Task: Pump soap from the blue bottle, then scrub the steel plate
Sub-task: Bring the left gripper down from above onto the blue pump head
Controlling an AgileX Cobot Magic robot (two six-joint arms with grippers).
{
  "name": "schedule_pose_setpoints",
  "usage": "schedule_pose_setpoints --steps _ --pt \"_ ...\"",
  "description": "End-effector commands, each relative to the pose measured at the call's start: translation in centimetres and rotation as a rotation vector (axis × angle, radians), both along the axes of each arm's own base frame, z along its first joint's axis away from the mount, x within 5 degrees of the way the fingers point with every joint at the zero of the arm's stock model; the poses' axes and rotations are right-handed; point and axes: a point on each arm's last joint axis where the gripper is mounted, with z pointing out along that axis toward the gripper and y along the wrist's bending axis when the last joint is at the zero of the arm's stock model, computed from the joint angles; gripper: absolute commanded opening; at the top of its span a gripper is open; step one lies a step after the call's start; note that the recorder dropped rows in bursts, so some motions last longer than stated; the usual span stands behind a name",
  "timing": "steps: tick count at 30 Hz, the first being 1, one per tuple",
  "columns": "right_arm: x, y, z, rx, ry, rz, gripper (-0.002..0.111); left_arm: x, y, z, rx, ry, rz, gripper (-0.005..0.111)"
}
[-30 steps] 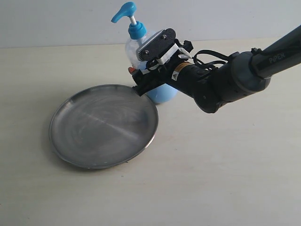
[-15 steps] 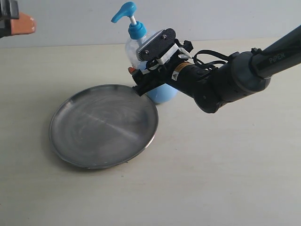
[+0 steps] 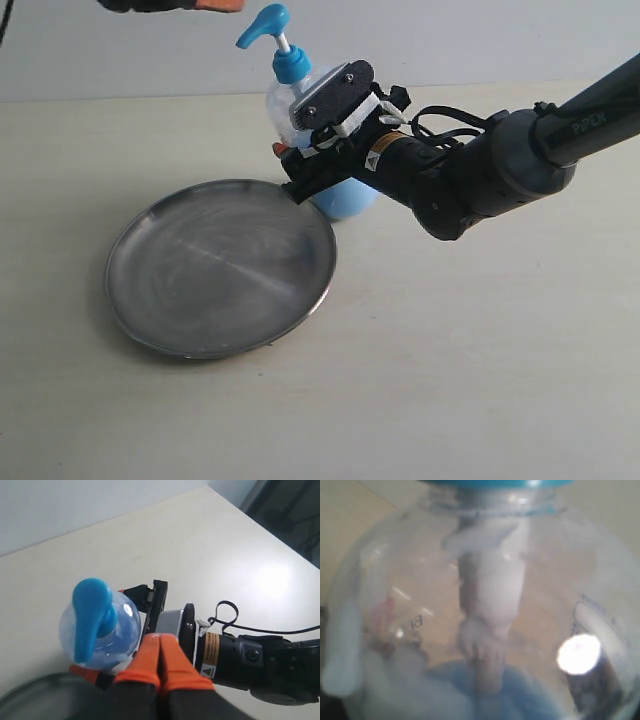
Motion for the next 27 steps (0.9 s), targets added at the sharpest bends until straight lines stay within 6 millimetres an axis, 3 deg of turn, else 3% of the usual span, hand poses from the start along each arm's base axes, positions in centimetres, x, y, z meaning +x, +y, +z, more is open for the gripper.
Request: schedule_pose_setpoints --steps 1,7,17,27 --pt "0.2 0.4 2.4 0.068 -0.123 0.014 0.0 0.9 -2.6 -0.7 0.064 0.001 -0.057 0.0" --pt "0.2 0.4 2.4 0.066 -0.124 0.014 0.0 2.0 -3.4 -1.1 0.114 0.013 -0.034 0.0" --pt "0.2 0.4 2.4 0.068 -0.123 0.014 0.0 2.8 -2.4 -1.8 0.239 -0.011 0.048 0.0" --pt "0.2 0.4 2.4 0.068 -0.123 0.014 0.0 3.4 -2.7 -3.0 0.255 0.008 0.047 0.0"
